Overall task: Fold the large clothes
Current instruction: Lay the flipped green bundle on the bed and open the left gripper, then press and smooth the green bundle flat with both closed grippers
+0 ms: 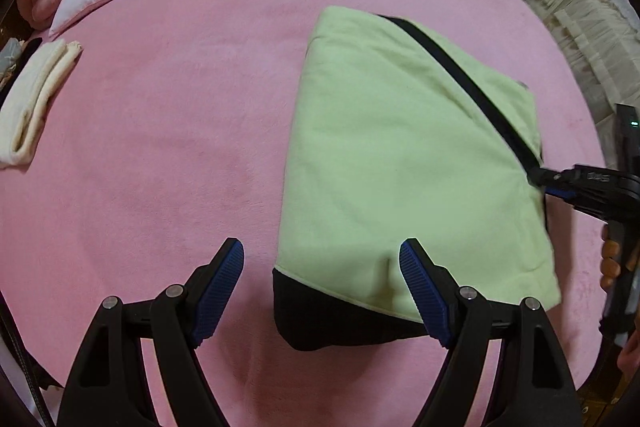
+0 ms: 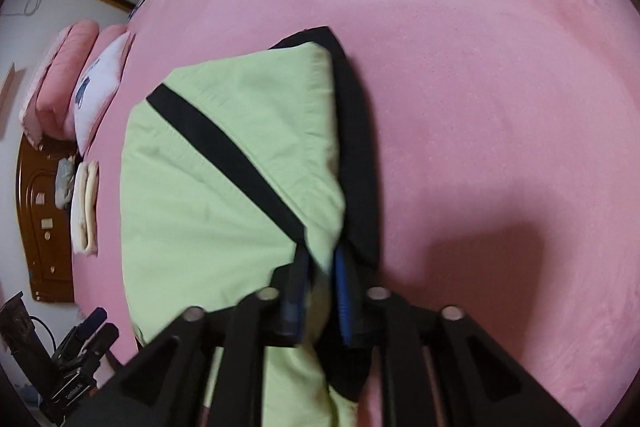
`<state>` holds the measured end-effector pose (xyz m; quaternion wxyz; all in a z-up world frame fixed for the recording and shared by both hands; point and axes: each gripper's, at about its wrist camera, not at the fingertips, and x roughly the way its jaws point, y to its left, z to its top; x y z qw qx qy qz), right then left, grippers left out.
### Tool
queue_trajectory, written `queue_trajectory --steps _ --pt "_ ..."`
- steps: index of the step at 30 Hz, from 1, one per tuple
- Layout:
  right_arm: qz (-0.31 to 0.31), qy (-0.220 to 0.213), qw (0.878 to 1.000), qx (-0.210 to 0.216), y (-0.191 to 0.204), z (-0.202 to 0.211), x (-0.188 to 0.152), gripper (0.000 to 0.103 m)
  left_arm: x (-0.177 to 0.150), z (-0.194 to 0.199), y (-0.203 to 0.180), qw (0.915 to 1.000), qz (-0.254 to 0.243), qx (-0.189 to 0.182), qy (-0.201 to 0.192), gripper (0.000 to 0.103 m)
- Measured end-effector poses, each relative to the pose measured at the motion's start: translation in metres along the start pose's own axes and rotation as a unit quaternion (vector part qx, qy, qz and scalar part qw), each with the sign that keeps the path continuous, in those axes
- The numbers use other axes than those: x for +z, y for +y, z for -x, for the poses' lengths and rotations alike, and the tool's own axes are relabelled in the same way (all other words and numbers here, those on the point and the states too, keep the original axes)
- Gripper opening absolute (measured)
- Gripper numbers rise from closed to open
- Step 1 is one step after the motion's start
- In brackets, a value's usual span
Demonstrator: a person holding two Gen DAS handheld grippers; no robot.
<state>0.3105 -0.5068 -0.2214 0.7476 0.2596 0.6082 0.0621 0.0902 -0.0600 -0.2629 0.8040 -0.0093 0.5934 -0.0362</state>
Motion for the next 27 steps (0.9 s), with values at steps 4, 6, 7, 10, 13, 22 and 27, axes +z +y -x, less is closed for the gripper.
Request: queue_trajectory --steps 4,6,7,10,13,22,27 --pt "-0.027 0.010 1.000 0.009 0.002 0.003 -0.012 0.073 0.003 -0.007 0.008 0.9999 0.004 0.010 0.009 0.079" --pt "-0.023 0.022 0.999 -0.010 0.011 -0.003 -0.019 0.073 0.002 -0.014 0.014 0.9995 0.016 0.010 0.026 0.079" --pt "-0.012 0.031 0.999 -0.039 0.017 -0.008 -0.021 0.073 0.002 -0.017 0.016 0.9991 0.023 0.010 0.033 0.079" --pt "-0.004 0.006 0.997 -0.075 0.022 -0.007 -0.024 0.073 0.001 -0.025 0.023 0.9985 0.033 0.009 0.043 0.079" --pt "-0.042 0.002 0.997 -0.064 0.013 -0.008 -0.027 0.073 -0.003 -0.038 0.028 0.9975 0.032 0.020 0.059 0.079" --pt "0.039 -0.004 0.999 -0.008 0.064 -0.024 -0.035 0.016 -0.004 -0.044 0.047 0.9960 0.043 0.053 0.058 0.079" --pt "0.079 0.013 0.994 0.079 0.090 -0.030 -0.038 0.016 -0.001 -0.045 0.053 0.9951 0.040 0.068 0.059 0.079"
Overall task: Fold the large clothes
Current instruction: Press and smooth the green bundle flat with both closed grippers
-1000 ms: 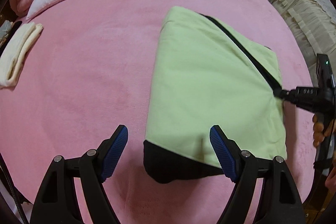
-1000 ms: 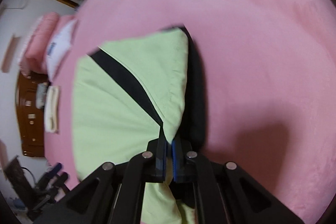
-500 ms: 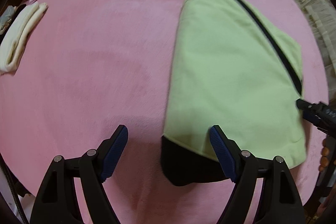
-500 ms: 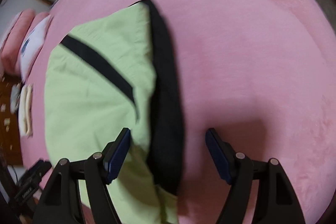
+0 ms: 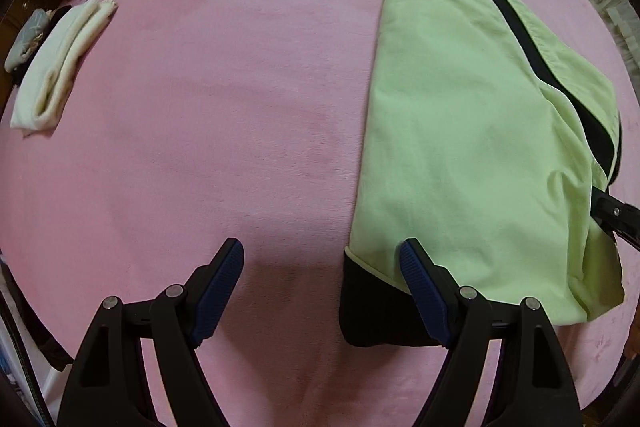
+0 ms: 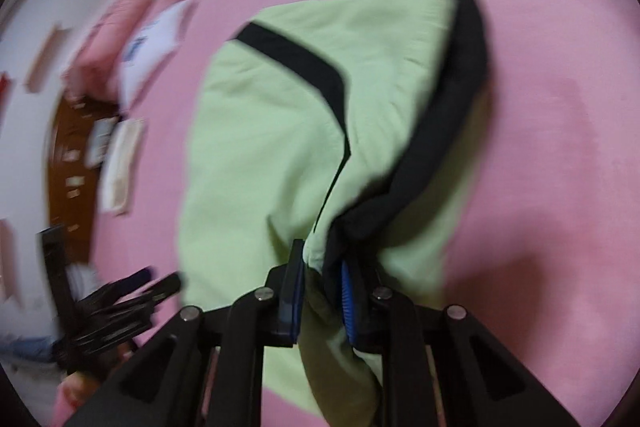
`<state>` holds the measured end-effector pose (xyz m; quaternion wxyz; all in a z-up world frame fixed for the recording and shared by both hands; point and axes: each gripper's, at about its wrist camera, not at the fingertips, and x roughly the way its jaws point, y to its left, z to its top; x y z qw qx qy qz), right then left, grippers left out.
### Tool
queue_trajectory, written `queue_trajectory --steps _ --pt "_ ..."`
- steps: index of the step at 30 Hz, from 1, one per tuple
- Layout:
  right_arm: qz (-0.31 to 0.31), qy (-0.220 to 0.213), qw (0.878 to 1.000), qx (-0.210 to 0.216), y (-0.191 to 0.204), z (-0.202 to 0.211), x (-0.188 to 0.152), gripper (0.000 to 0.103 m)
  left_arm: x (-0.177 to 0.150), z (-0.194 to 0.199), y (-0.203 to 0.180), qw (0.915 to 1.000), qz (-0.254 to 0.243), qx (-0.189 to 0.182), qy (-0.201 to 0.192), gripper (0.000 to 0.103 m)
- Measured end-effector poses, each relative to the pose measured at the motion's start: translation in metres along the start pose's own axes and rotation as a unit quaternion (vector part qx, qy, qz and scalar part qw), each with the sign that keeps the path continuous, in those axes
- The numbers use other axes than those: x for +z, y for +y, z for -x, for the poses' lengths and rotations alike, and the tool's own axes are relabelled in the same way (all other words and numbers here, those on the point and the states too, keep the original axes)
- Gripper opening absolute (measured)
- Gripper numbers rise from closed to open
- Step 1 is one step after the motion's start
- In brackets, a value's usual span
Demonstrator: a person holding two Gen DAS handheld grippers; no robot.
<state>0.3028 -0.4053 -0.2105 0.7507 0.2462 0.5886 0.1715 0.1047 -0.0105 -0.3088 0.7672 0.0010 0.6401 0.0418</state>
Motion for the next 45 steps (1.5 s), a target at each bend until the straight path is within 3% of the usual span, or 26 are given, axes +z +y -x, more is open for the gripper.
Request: queue_trajectory --steps 2,5,7,9,10,14,15,16,17,18,19,20,21,24,26,32,34,36,37,39,41,45 --pt "0.019 0.000 1.000 -0.023 -0.001 0.000 0.001 0.015 -0.001 0.001 0.001 1.0000 0.002 -0.006 0.004 0.079" --pt "-0.032 0.009 0.996 -0.083 -0.028 0.002 0.005 0.016 -0.001 0.006 -0.002 0.9999 -0.008 -0.007 0.004 0.079" --pt "-0.067 0.022 0.993 -0.098 -0.055 0.011 0.001 0.022 -0.001 0.010 -0.004 0.9998 -0.018 -0.008 0.003 0.079" --pt "-0.057 0.026 0.990 -0.124 -0.062 0.019 -0.004 0.029 -0.001 0.017 -0.009 0.9995 -0.031 -0.009 -0.003 0.079" --pt "-0.040 0.016 0.988 -0.149 -0.059 0.026 -0.008 0.037 0.000 0.023 -0.012 0.9990 -0.041 -0.014 -0.010 0.078" --pt "0.008 -0.059 0.976 -0.210 -0.030 0.055 -0.024 0.038 0.000 0.042 -0.030 0.9954 -0.077 -0.044 -0.037 0.069" --pt "0.026 -0.088 0.977 -0.191 -0.017 0.062 -0.028 0.038 0.002 0.043 -0.035 0.9934 -0.089 -0.061 -0.039 0.064" --pt "0.038 -0.108 0.982 -0.154 -0.005 0.064 -0.033 0.038 0.002 0.042 -0.039 0.9921 -0.097 -0.070 -0.038 0.047" --pt "0.042 -0.112 0.985 -0.121 0.004 0.062 -0.036 0.037 0.003 0.040 -0.046 0.9911 -0.105 -0.074 -0.034 0.031" --pt "0.045 -0.106 0.990 -0.077 0.012 0.055 -0.038 0.036 0.003 0.036 -0.052 0.9908 -0.109 -0.074 -0.028 0.025" --pt "0.047 -0.088 0.994 -0.039 0.019 0.043 -0.041 0.024 0.003 0.030 -0.056 0.9902 -0.113 -0.079 -0.020 0.014" --pt "0.047 -0.069 0.996 -0.023 0.024 0.029 -0.043 0.006 0.002 0.024 -0.059 0.9896 -0.114 -0.086 -0.013 0.012" --pt "0.048 -0.048 0.997 -0.019 0.028 0.012 -0.045 0.001 0.001 0.015 -0.061 0.9892 -0.113 -0.092 0.002 0.012" --pt "0.057 0.016 0.998 -0.023 0.033 -0.032 -0.055 0.000 -0.011 -0.008 -0.064 0.9878 -0.134 -0.075 0.023 0.012" --pt "0.067 0.061 0.994 -0.056 0.041 -0.060 -0.068 0.000 -0.021 -0.014 -0.063 0.9863 -0.145 -0.075 0.024 0.012" --pt "0.043 0.041 0.987 -0.148 0.008 -0.028 -0.094 0.000 -0.029 -0.011 -0.066 0.9870 -0.148 -0.058 0.023 0.009" --pt "0.036 0.035 0.987 -0.155 0.008 -0.022 -0.096 0.000 -0.030 -0.001 -0.072 0.9871 -0.155 -0.040 0.005 0.009" --pt "0.075 0.001 0.982 -0.172 0.026 -0.011 -0.097 0.000 -0.031 0.014 -0.075 0.9846 -0.168 -0.028 -0.039 0.009" --pt "0.096 -0.024 0.982 -0.164 0.035 -0.006 -0.096 0.000 -0.030 0.020 -0.074 0.9842 -0.165 -0.034 -0.055 0.009" --pt "0.109 -0.065 0.986 -0.107 0.044 -0.001 -0.091 0.000 -0.021 0.022 -0.069 0.9872 -0.138 -0.052 -0.060 0.009" --pt "0.083 -0.068 0.993 -0.042 0.045 -0.014 -0.077 0.000 -0.005 0.014 -0.063 0.9908 -0.103 -0.072 -0.050 0.009" --pt "0.056 -0.075 0.996 0.005 0.044 -0.063 -0.047 0.000 0.028 0.000 -0.057 0.9918 -0.066 -0.088 -0.065 0.009"
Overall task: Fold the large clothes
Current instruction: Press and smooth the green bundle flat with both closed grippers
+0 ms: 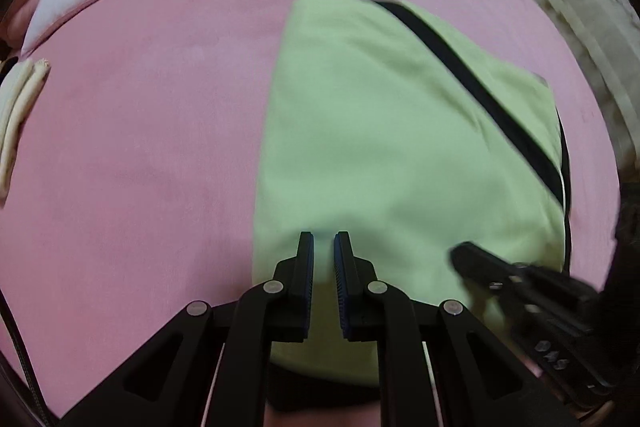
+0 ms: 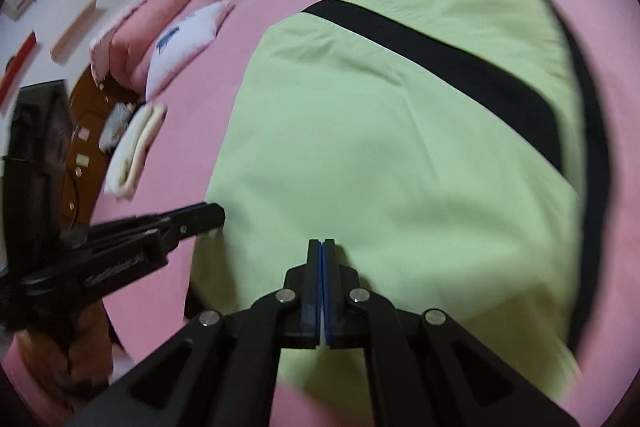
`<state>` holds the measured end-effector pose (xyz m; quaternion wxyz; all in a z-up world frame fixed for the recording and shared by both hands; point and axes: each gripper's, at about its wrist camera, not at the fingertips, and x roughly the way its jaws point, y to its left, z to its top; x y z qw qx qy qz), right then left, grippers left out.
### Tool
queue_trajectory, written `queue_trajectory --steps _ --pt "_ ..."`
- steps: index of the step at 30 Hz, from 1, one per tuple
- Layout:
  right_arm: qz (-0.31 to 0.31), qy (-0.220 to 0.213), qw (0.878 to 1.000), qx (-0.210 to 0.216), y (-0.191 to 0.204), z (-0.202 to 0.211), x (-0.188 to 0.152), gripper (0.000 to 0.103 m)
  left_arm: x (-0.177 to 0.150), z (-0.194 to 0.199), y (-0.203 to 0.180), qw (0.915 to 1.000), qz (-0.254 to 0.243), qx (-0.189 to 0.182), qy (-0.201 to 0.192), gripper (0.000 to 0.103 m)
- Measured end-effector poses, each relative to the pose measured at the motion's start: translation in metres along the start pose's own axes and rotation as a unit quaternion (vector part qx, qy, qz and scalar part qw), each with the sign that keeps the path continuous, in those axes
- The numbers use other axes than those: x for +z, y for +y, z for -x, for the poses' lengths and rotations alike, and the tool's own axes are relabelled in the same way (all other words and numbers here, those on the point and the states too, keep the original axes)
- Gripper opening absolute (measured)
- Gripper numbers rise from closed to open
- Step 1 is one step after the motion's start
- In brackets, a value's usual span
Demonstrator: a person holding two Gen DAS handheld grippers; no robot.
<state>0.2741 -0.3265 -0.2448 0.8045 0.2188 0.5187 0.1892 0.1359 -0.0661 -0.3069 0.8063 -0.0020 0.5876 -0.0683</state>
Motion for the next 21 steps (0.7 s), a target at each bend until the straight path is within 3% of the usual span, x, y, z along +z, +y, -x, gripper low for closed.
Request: queue_trajectory --steps 5,8,14,16,18,19,21 --pt "-0.048 -0.056 0.997 0.037 -0.016 -0.018 0.042 0.000 0.039 -0.022 -0.005 0.9998 0.012 -0.012 -0.011 0.009" --pt "-0.039 -0.076 0.996 0.001 -0.027 -0.031 0.068 0.000 0.064 -0.036 -0.013 0.9995 0.006 -0.013 -0.027 0.009" --pt "-0.018 -0.103 0.994 -0.025 -0.064 -0.028 0.101 0.000 0.097 -0.059 -0.042 0.9988 -0.023 0.016 -0.040 0.009" --pt "-0.035 -0.125 0.990 -0.051 -0.081 -0.018 0.108 0.000 0.099 -0.061 -0.046 0.9986 -0.030 0.017 -0.041 0.009" --pt "-0.062 -0.125 0.990 -0.036 -0.094 -0.017 0.114 0.000 0.101 -0.061 -0.046 0.9988 -0.019 0.015 -0.042 0.009" --pt "-0.072 -0.141 0.984 -0.087 -0.100 -0.009 0.111 0.000 0.102 -0.061 -0.041 0.9991 -0.012 0.009 -0.041 0.009" --pt "-0.098 -0.162 0.976 -0.106 -0.116 0.004 0.105 0.000 0.111 -0.062 -0.038 0.9992 -0.001 -0.001 -0.040 0.009"
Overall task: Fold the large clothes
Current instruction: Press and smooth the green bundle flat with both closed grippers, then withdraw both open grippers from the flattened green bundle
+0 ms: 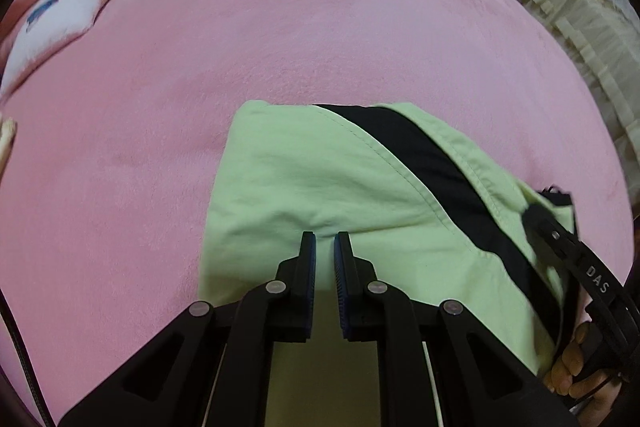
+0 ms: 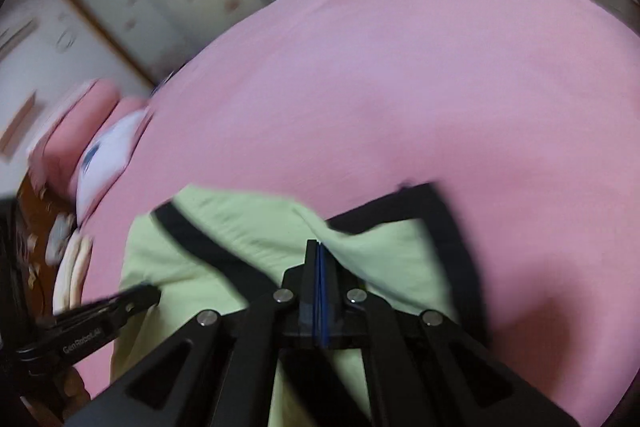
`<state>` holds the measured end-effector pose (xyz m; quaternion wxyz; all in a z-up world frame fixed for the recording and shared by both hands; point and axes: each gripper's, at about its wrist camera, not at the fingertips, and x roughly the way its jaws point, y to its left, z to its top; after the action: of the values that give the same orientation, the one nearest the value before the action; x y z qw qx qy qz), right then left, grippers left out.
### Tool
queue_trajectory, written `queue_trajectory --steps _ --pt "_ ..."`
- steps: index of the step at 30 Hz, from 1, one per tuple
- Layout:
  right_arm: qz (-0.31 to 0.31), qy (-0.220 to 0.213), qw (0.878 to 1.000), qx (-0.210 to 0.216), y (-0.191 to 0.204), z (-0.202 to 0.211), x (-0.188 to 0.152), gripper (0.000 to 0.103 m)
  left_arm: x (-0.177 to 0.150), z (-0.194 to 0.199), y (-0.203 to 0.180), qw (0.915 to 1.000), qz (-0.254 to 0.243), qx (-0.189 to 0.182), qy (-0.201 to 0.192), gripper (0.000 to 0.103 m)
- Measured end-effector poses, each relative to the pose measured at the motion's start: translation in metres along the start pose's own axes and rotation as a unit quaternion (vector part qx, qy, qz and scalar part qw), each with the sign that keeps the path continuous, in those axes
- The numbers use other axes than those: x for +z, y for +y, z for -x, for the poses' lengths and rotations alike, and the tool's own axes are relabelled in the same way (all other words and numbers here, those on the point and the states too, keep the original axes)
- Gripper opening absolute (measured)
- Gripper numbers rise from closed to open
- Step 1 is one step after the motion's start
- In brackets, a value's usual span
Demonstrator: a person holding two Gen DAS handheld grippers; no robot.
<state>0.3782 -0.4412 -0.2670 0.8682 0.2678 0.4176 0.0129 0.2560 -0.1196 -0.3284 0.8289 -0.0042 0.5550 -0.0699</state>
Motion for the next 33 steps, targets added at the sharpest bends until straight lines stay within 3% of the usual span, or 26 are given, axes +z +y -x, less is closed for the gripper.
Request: queue_trajectory --steps 2,8,12,23,27,30,33 --pt "-0.002 -0.004 1.000 -0.016 -0.011 0.008 -0.001 0.000 -0.007 0.008 0.006 1.0000 0.007 -0.005 0.000 0.008" --pt "0.065 0.007 0.994 -0.086 0.013 0.014 -0.006 0.000 -0.019 0.017 0.009 0.9999 0.006 0.011 0.008 0.008" --pt "0.085 0.023 0.989 -0.115 0.022 0.029 -0.020 0.000 -0.053 0.033 0.003 0.9998 -0.006 0.012 0.014 0.008" --pt "0.084 0.080 0.981 -0.155 0.023 0.095 -0.102 0.000 -0.140 0.089 0.002 0.9985 -0.045 0.031 0.005 0.009" --pt "0.064 0.086 0.980 -0.166 0.031 0.123 -0.126 0.002 -0.161 0.098 0.003 0.9973 -0.030 0.036 0.056 0.009" --pt "0.039 0.117 0.977 -0.176 0.038 0.133 -0.133 0.002 -0.167 0.108 0.010 0.9957 -0.003 0.044 0.081 0.010" --pt "0.018 0.153 0.972 -0.177 0.048 0.144 -0.135 0.003 -0.174 0.119 0.006 0.9929 0.008 0.055 0.105 0.018"
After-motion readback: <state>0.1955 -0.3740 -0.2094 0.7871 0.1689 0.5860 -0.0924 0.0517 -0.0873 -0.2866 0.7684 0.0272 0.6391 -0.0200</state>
